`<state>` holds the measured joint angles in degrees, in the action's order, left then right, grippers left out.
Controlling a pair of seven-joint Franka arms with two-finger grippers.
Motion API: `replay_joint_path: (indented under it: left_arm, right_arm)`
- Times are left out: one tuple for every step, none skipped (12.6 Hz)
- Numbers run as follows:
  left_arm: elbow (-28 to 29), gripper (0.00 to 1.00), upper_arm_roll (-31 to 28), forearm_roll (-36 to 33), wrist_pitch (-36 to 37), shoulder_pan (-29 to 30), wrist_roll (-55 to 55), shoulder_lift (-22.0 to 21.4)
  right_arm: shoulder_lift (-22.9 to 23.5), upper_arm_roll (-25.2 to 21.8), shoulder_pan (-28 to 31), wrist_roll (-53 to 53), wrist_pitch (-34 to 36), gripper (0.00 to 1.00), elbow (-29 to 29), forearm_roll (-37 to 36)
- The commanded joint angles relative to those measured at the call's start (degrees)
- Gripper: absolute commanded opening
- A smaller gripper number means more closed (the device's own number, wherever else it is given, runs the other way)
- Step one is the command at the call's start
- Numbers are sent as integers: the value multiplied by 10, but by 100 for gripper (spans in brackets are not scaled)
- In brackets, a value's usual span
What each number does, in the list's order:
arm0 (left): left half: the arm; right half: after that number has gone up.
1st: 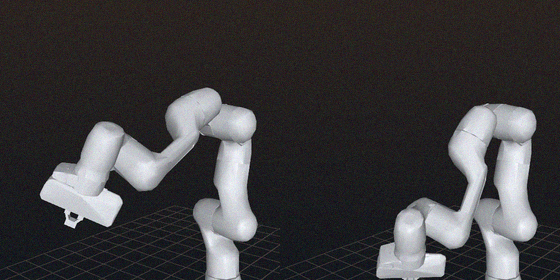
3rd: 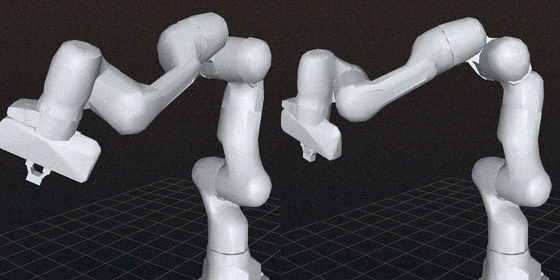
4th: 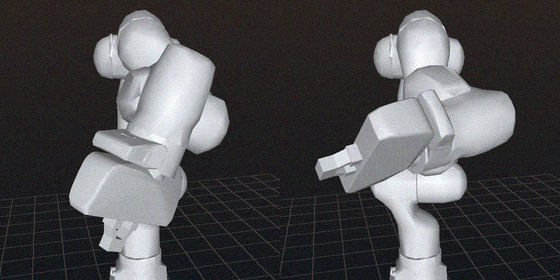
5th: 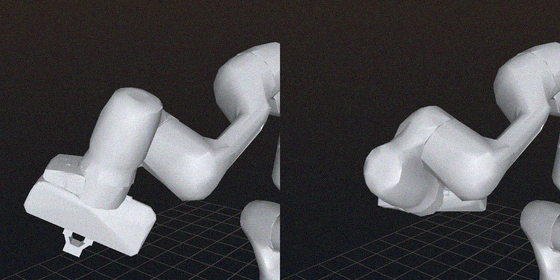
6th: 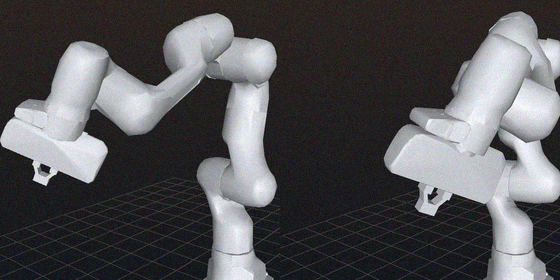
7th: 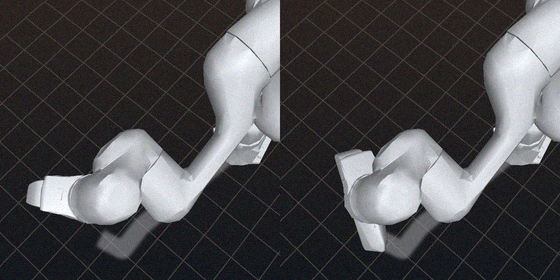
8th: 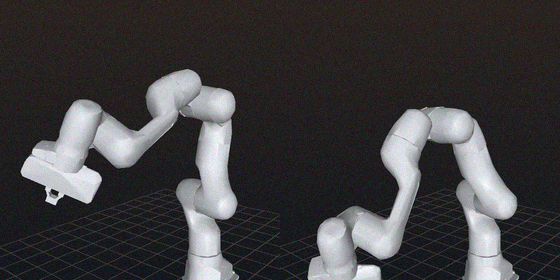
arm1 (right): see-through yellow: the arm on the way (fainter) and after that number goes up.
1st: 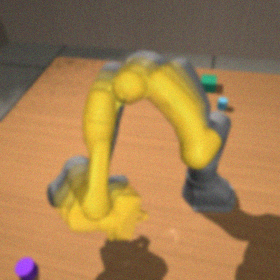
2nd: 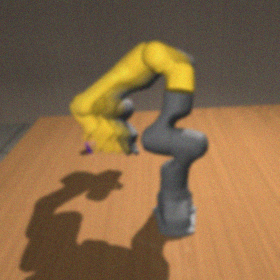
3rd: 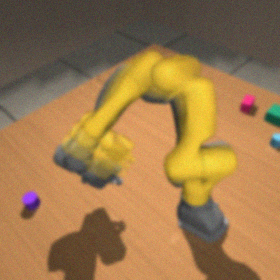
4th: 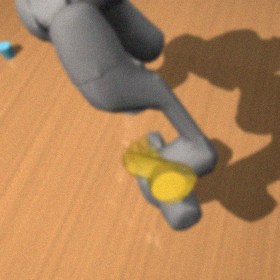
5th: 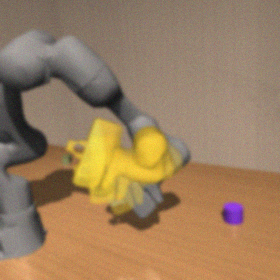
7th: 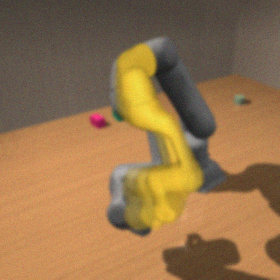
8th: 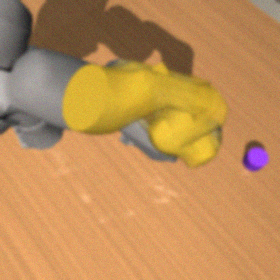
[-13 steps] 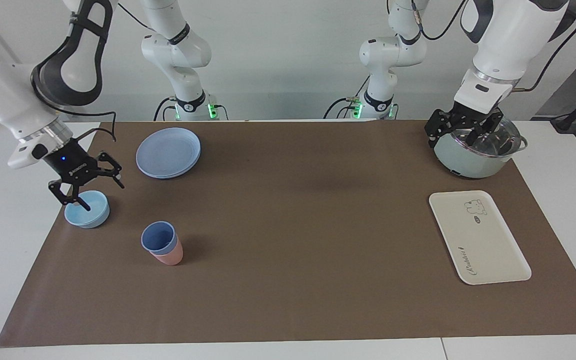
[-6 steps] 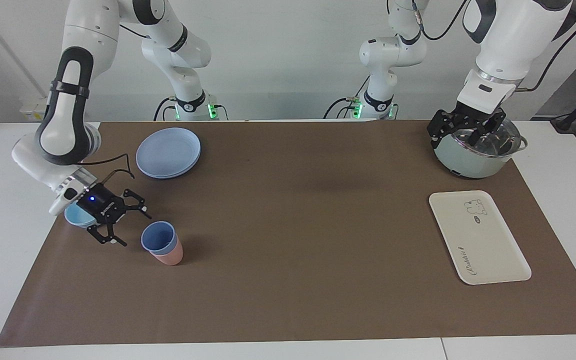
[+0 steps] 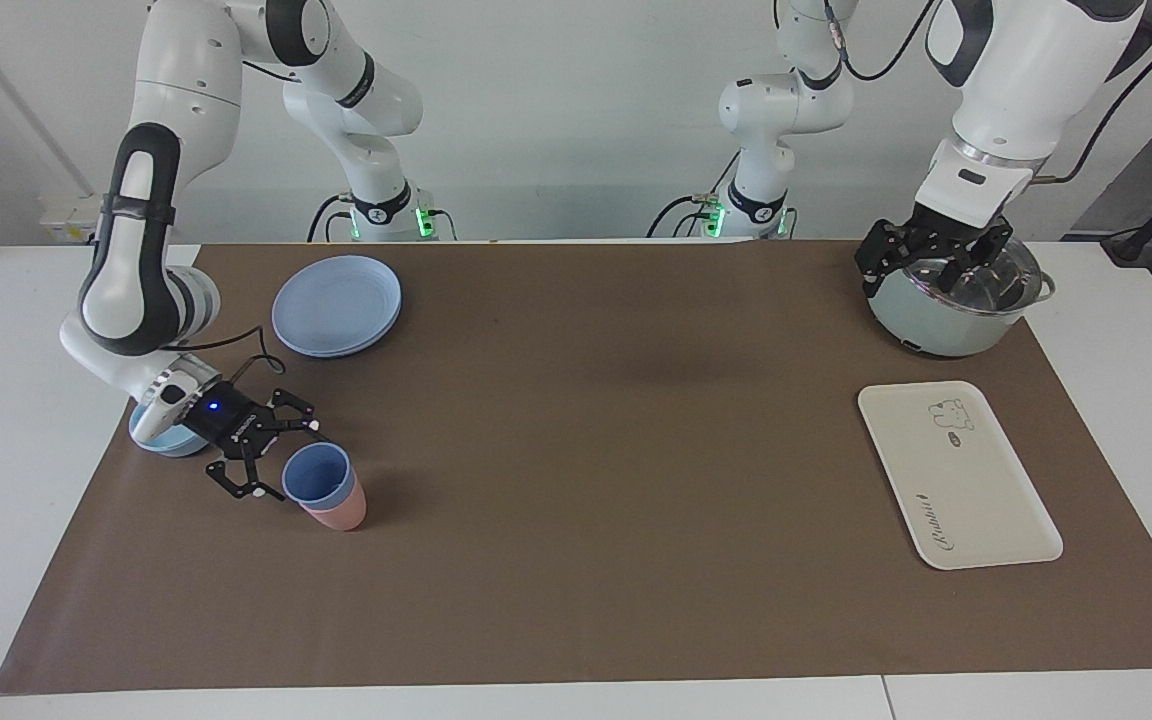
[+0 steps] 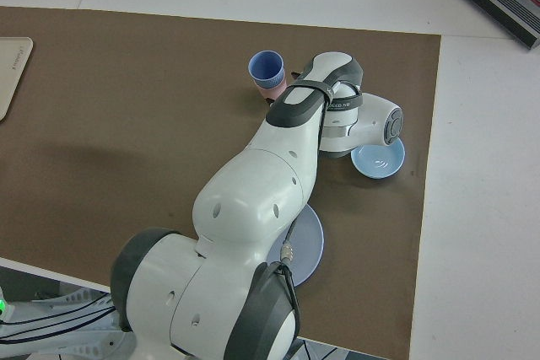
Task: Place cup on tray
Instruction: 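Lower the right gripper onto the blue cup rim and close it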
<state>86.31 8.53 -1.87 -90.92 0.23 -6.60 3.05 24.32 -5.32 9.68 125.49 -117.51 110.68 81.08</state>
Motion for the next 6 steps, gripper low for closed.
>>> replay_joint_path:
  left_arm:
    - [14, 100, -4, -6, -2, -10, -9, -12]
    - [15, 100, -2, -6, -2, -12, -10, -14]
    - [16, 100, -2, -6, 0, -24, -10, -15]
    - [17, 100, -2, -6, 3, -33, -11, -16]
    - [25, 100, -2, -6, 6, -38, -10, -22]
    - [38, 100, -2, -6, 4, -42, -6, -28]
  right_arm:
    - [9, 2, -11, 28, 3, 100, -1, 43]
    - [9, 2, -11, 34, 3, 100, -1, 44]
    - [9, 2, -11, 40, 2, 100, 0, 58]
    - [14, 3, -11, 47, 7, 100, 2, 78]
    - [22, 2, -11, 71, 11, 100, 2, 100]
    - [22, 2, -13, 75, 10, 100, 2, 106]
